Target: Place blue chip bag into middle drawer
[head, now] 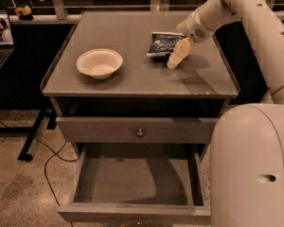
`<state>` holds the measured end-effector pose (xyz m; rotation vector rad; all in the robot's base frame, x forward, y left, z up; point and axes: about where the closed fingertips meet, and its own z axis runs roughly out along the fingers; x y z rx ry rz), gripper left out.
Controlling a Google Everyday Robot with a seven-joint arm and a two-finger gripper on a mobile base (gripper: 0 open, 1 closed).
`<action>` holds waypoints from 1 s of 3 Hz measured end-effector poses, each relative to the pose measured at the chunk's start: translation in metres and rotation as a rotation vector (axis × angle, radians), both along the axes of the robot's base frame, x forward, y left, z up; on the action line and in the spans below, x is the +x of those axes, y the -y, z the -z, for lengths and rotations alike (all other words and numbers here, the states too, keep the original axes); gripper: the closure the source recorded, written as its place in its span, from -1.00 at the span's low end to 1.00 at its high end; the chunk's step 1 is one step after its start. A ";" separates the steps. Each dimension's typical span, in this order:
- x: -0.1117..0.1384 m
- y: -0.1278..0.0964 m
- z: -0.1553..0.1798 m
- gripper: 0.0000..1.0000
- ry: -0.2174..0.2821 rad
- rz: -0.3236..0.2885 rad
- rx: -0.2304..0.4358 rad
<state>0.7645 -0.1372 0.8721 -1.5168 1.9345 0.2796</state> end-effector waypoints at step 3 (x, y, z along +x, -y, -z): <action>-0.005 0.003 0.022 -0.16 -0.078 0.017 0.008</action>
Offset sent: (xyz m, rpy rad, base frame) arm -0.0044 -0.0034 -0.0195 0.0068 0.0684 -0.0152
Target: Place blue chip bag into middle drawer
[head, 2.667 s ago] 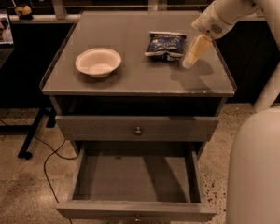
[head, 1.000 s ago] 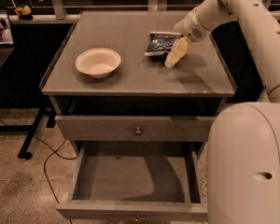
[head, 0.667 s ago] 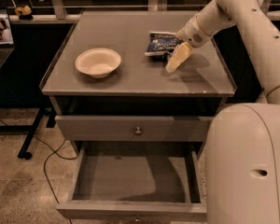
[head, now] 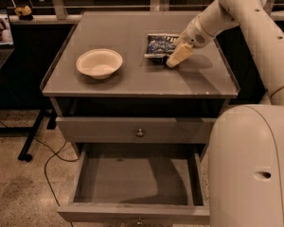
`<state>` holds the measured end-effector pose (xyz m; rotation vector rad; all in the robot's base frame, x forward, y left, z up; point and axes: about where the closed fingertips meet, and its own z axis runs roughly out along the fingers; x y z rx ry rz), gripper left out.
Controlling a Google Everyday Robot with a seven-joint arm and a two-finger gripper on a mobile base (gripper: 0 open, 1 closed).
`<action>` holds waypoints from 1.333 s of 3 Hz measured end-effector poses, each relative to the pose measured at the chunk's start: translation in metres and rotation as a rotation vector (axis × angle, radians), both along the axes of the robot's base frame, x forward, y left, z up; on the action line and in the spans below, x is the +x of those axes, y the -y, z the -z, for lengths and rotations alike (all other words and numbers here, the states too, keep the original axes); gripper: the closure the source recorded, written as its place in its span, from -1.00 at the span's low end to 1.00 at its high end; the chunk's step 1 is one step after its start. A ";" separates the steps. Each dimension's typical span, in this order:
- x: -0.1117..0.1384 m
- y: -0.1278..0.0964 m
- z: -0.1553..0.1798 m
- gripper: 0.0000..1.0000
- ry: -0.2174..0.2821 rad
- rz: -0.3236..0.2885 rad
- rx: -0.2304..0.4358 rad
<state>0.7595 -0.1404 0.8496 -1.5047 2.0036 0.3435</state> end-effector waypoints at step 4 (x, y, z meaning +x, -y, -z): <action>0.000 0.000 0.000 1.00 0.000 0.000 0.000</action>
Offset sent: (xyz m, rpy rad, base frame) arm 0.0000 0.0000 0.0000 0.0000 0.0000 0.0000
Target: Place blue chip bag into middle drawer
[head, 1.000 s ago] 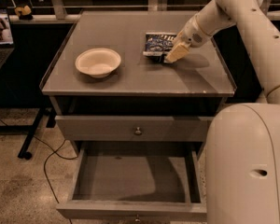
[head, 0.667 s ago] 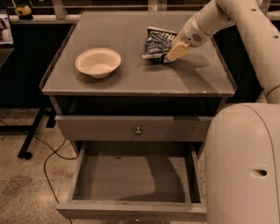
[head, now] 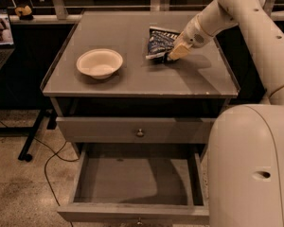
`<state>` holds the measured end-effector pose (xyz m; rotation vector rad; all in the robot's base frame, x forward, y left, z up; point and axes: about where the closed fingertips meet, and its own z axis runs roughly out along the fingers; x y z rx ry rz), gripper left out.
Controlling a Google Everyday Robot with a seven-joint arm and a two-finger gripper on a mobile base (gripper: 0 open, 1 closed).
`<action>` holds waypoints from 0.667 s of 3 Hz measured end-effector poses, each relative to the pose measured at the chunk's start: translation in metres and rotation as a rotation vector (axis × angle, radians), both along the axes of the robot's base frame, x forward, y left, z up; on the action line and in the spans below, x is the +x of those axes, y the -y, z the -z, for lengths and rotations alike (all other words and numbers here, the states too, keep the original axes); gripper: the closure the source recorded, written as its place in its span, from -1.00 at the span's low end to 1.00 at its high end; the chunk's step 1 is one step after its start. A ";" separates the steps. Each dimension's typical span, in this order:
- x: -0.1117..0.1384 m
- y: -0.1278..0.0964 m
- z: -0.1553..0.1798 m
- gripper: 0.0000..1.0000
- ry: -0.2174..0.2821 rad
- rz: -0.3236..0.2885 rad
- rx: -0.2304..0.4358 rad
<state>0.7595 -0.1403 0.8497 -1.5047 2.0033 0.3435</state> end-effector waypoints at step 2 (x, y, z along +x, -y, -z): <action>-0.024 0.011 -0.048 1.00 0.105 -0.061 0.009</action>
Offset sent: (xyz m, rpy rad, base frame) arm -0.0621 -0.0259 0.0970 -0.0044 -0.1936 0.1309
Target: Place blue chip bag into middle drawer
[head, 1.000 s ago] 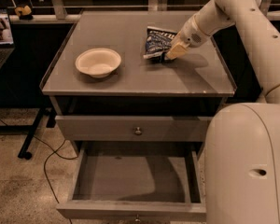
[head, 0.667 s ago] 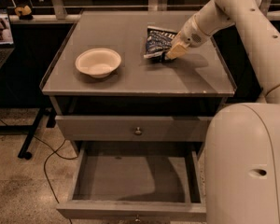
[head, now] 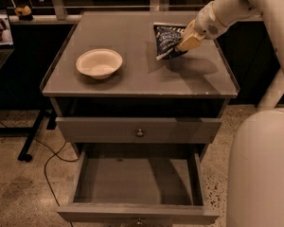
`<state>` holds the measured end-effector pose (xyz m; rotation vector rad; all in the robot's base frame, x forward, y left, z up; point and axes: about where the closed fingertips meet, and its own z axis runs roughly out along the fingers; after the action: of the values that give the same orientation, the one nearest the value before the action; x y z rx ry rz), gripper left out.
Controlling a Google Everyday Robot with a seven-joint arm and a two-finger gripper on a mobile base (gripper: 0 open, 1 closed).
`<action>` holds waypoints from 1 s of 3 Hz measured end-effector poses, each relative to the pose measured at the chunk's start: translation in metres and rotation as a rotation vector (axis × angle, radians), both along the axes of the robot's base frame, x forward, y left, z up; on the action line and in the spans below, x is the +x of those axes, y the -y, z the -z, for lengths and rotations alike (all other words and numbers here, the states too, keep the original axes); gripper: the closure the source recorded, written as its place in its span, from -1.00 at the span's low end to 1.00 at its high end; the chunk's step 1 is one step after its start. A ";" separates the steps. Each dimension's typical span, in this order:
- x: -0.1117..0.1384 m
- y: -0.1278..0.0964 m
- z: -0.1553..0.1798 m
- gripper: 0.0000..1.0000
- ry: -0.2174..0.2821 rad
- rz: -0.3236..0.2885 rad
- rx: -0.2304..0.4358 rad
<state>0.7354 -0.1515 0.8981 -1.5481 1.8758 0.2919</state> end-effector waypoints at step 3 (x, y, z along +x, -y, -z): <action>-0.118 0.022 -0.035 1.00 0.005 -0.030 0.090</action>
Offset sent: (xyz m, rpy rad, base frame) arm -0.1414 -0.0242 0.0098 0.0811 0.0657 0.0645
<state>0.6178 -0.1735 0.9327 -1.5159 1.8124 0.3805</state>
